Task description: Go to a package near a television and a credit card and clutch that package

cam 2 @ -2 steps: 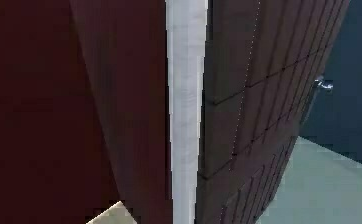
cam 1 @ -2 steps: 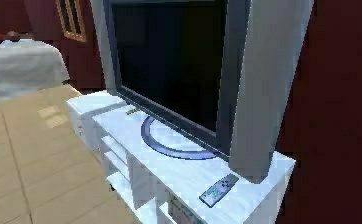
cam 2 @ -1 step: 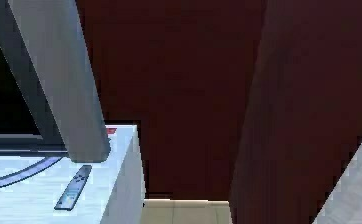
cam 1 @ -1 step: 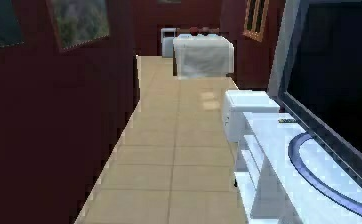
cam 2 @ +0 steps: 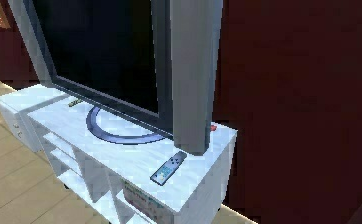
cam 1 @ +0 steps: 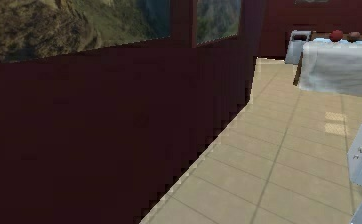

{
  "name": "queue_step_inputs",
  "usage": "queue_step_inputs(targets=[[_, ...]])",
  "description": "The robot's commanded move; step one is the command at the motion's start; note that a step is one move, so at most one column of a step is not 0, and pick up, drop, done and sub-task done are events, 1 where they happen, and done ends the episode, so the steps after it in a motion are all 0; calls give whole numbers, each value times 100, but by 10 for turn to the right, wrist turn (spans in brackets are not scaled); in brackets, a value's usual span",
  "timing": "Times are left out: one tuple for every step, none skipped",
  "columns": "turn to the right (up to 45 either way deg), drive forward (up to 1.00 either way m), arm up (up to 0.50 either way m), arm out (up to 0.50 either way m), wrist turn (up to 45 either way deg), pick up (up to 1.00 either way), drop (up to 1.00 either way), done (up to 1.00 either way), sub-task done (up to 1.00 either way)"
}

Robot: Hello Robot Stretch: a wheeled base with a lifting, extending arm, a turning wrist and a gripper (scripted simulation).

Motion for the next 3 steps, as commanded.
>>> queue_step_inputs(targets=[[0, 0, 50, 0, 0, 0, 0, 0, 0], [0, 0, 6, 0, 0, 0, 0, 0, 0], [0, 0, 0, 24, 0, 0, 0, 0, 0]])
